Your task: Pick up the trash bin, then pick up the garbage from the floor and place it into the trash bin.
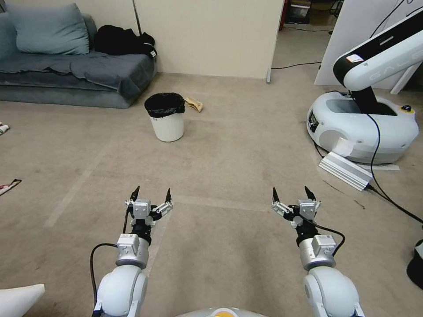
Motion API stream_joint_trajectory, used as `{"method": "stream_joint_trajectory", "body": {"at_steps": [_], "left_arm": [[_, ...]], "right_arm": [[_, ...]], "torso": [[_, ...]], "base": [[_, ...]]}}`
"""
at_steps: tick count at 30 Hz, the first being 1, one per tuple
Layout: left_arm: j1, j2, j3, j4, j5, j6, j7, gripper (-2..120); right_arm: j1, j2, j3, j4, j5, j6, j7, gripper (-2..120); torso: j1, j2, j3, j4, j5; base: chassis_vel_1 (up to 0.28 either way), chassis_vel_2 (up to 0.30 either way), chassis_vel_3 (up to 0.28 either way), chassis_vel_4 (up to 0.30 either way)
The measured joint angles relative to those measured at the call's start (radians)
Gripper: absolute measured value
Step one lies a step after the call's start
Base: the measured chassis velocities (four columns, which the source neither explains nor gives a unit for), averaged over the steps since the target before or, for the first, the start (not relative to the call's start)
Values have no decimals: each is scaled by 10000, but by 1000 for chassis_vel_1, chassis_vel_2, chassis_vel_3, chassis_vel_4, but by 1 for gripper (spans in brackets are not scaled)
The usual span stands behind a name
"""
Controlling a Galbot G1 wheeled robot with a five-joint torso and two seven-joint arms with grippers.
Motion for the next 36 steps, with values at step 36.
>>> {"method": "stream_joint_trajectory", "body": {"at_steps": [36], "left_arm": [[3957, -266, 44, -5086, 2036, 2242, -2332, 100]], "right_arm": [[-3739, 1079, -585, 4383, -688, 1812, 210, 100]], "torso": [[-1, 1, 0, 3, -4]], "base": [[0, 0, 0, 0]]}}
